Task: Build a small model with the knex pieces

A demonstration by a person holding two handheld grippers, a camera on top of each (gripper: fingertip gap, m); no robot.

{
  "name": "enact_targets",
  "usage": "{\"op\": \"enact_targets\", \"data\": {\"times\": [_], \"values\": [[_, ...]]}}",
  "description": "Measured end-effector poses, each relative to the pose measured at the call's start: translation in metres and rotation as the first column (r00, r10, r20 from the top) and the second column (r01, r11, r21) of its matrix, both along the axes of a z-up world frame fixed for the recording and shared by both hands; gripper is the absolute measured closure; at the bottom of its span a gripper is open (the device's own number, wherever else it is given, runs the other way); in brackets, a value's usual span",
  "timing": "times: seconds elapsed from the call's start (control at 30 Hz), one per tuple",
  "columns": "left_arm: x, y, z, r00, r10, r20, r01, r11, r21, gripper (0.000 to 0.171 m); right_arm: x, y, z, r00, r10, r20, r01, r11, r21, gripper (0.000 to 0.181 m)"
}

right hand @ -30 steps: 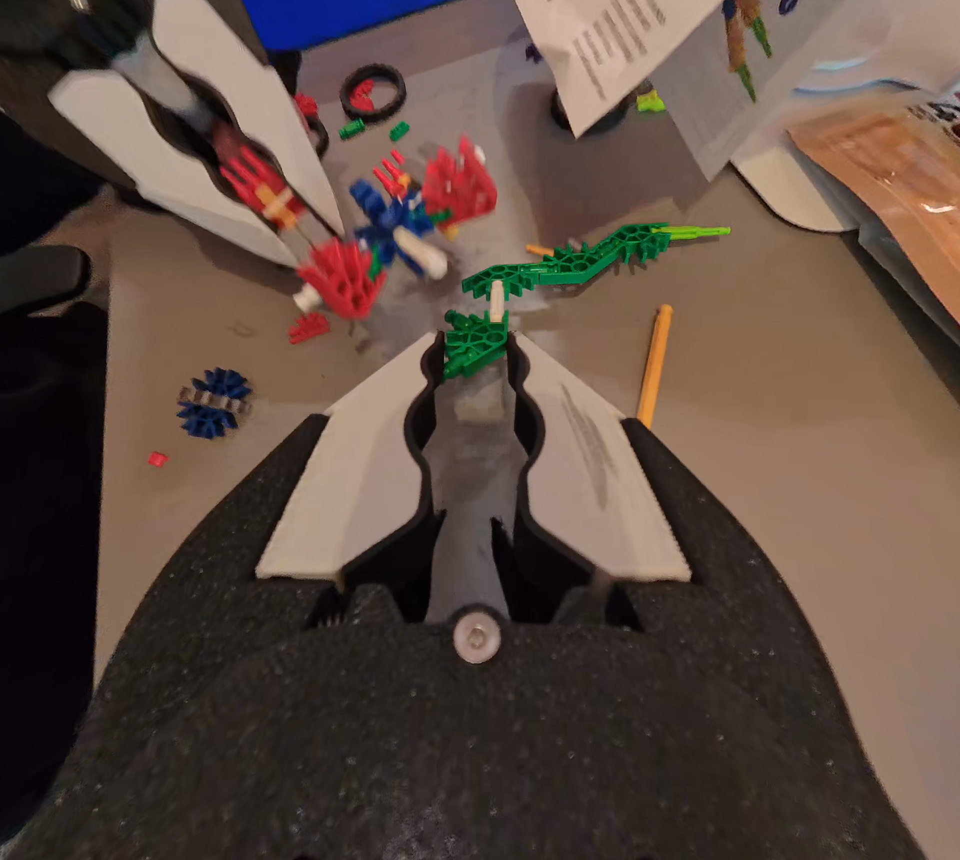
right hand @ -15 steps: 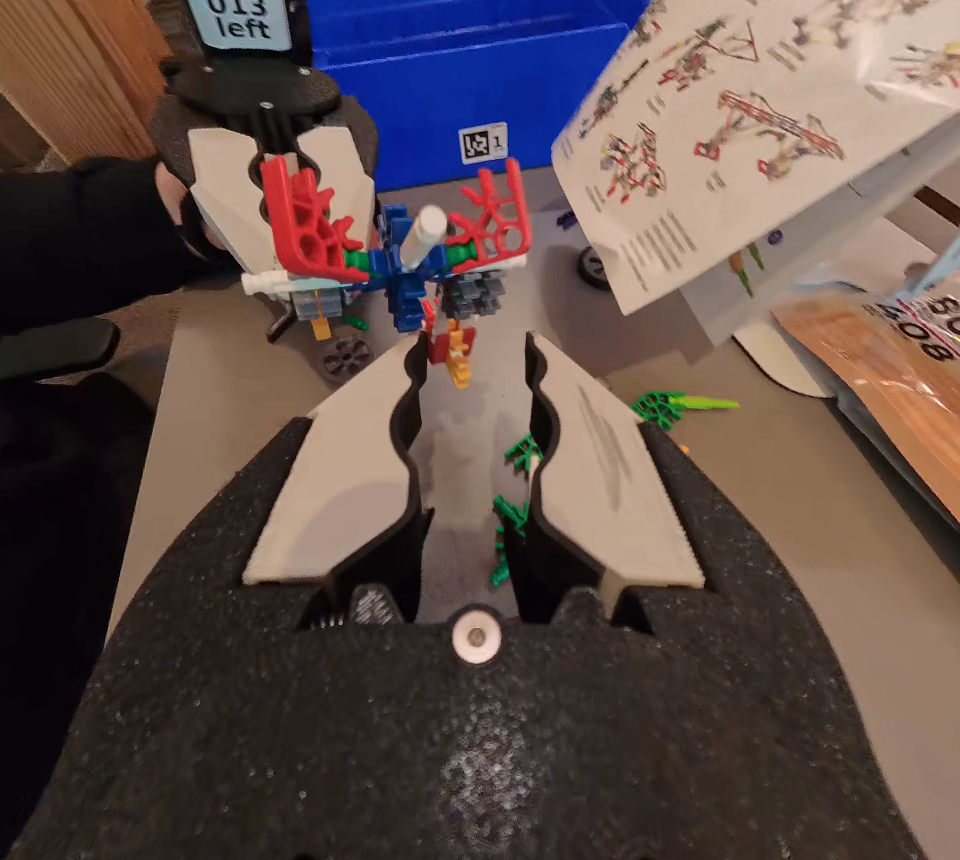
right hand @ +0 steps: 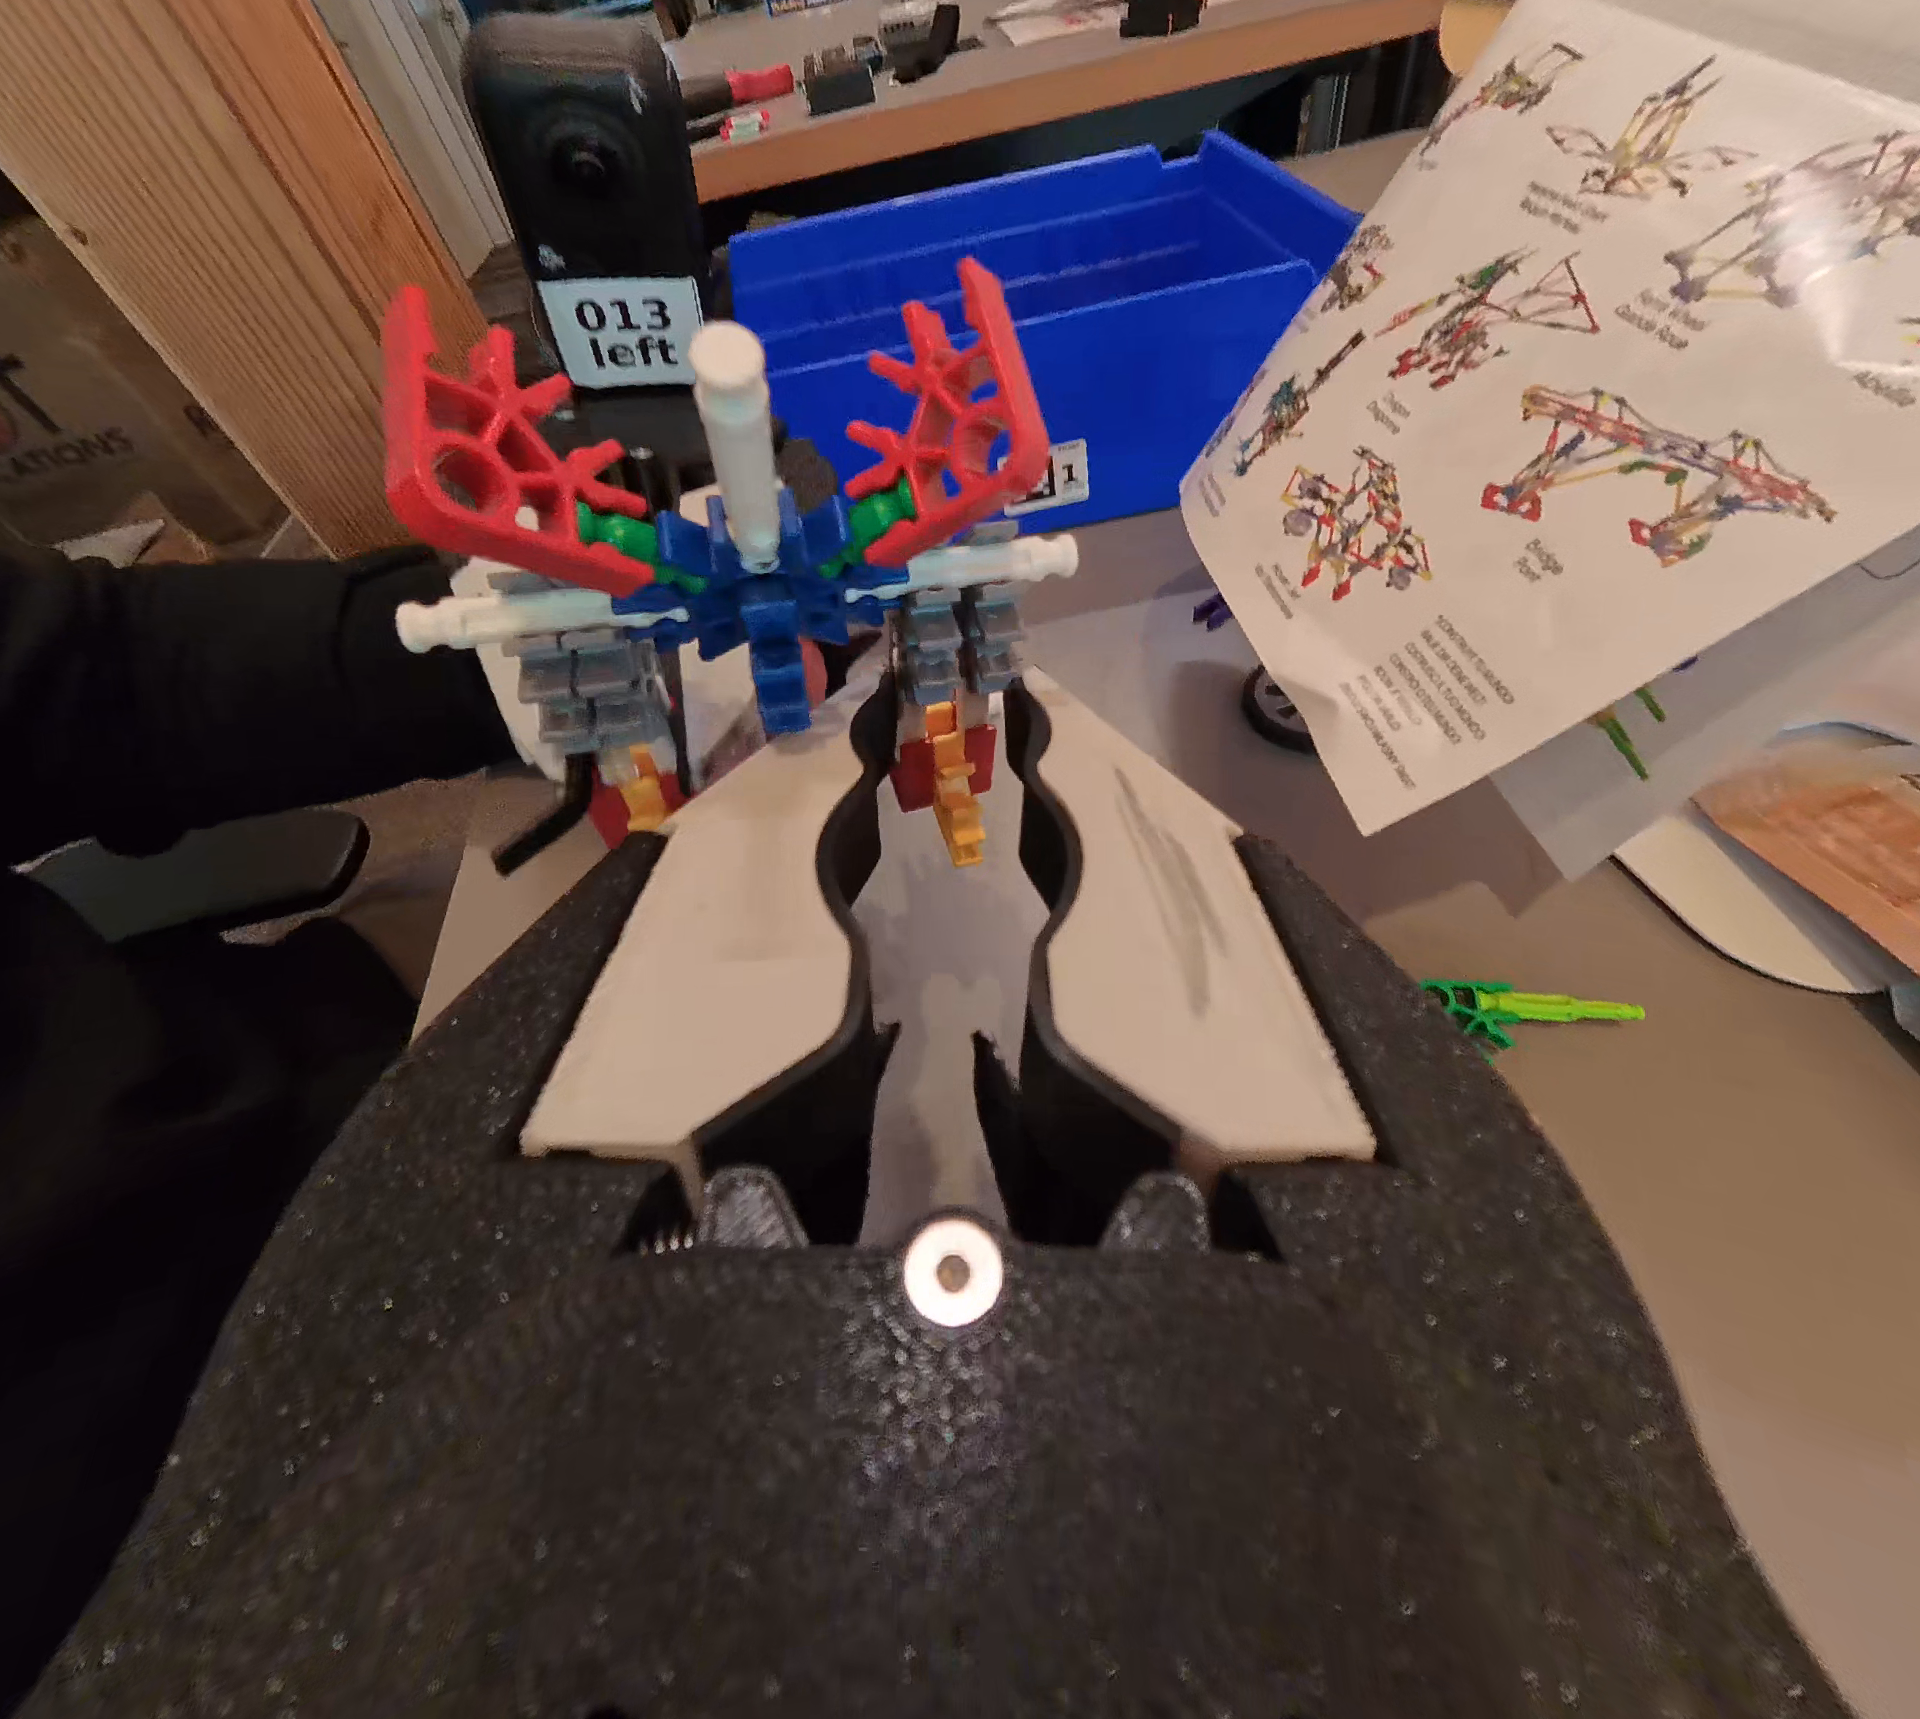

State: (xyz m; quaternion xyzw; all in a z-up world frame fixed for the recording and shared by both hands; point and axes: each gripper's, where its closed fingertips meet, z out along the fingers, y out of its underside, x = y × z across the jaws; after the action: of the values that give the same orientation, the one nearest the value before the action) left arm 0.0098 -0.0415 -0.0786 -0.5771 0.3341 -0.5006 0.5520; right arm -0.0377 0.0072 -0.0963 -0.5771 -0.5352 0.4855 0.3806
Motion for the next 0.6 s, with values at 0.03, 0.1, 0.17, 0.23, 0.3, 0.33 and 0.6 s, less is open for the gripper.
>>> {"op": "enact_targets", "data": {"times": [0.03,0.1,0.17,0.23,0.3,0.33,0.6], "values": [[0.001,0.000,0.001,1.000,0.001,0.001,-0.001,1.000,0.008,0.158,-0.002,-0.001,0.003,1.000,-0.003,-0.017,0.003,1.000,0.001,0.162],[0.002,0.001,0.001,1.000,0.006,-0.003,-0.006,1.000,0.012,0.158,-0.005,-0.002,0.005,1.000,-0.011,-0.028,0.010,1.000,-0.005,0.162],[0.000,0.003,0.001,1.000,0.026,-0.008,-0.026,1.000,0.018,0.158,-0.005,0.001,0.005,0.999,-0.017,-0.031,0.017,1.000,0.000,0.162],[-0.002,0.006,-0.002,0.998,0.057,-0.037,-0.056,0.998,0.027,0.158,-0.004,0.003,0.003,0.999,-0.018,-0.029,0.017,1.000,-0.021,0.164],[-0.005,0.009,-0.005,0.994,0.088,-0.067,-0.085,0.996,0.036,0.158,-0.003,0.006,0.001,0.999,-0.025,-0.023,0.024,0.999,-0.024,0.164],[-0.006,0.011,-0.009,0.990,0.102,-0.098,-0.099,0.994,0.040,0.157,-0.004,0.008,-0.002,1.000,-0.028,-0.010,0.027,0.999,-0.031,0.164],[-0.032,0.026,-0.033,0.907,0.283,-0.312,-0.258,0.959,0.121,0.146,-0.007,0.023,-0.031,0.990,-0.103,0.092,0.102,0.995,0.016,0.164]]}}
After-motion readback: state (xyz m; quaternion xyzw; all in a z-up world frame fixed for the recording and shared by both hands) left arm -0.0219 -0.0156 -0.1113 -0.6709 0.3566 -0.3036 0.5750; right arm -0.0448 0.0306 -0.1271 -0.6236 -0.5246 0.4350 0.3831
